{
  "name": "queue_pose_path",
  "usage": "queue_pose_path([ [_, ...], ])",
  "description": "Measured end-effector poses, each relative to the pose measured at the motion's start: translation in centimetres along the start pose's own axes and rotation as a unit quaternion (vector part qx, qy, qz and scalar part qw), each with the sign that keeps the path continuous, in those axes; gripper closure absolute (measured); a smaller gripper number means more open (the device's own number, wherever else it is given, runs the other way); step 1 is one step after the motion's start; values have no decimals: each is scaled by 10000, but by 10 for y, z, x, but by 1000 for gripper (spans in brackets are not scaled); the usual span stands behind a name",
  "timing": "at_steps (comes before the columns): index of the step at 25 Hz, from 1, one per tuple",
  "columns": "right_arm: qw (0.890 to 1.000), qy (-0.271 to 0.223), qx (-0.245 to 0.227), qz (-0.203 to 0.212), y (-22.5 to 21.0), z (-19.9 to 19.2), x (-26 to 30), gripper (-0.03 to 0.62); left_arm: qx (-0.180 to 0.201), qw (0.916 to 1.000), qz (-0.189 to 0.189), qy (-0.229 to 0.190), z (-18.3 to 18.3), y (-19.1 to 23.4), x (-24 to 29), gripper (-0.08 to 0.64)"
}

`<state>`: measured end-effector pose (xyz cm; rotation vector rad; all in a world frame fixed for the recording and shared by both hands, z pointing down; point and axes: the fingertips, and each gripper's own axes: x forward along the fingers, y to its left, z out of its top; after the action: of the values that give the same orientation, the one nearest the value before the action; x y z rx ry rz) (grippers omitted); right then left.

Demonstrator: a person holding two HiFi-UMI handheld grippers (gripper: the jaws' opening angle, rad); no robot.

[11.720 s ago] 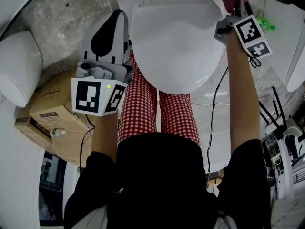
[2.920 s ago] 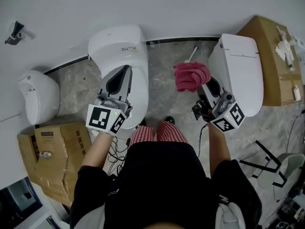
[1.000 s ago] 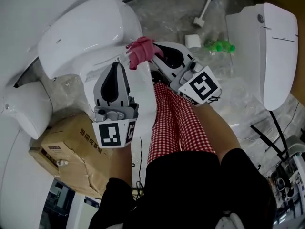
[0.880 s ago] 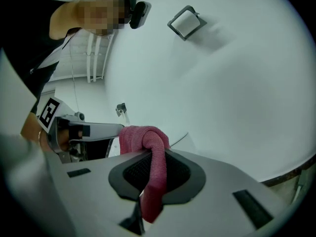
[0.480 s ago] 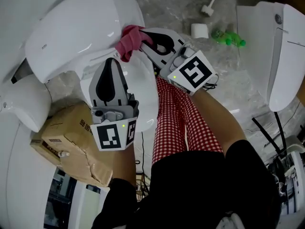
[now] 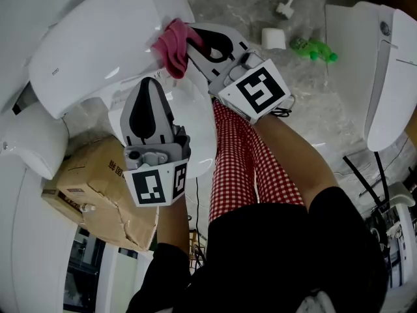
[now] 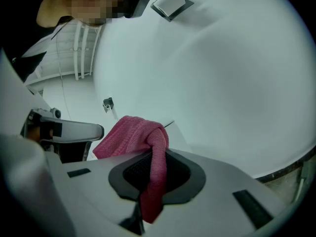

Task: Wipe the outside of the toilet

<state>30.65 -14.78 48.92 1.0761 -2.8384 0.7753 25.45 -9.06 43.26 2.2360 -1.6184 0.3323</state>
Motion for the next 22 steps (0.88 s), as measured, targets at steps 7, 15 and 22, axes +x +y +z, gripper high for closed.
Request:
queue_pose_path([
  [7,9997,59,-203,-129,-18,5,14,537,-109,9999,23,22,0,2,-2,551],
  [15,9973,149,-713,-81,-36,19,35,537,-179,9998,111,-32,1,12,-5,551],
  [22,9961,199,-848,-163,-52,26,50,537,-243,9996,144,-23,2,17,-5,551],
])
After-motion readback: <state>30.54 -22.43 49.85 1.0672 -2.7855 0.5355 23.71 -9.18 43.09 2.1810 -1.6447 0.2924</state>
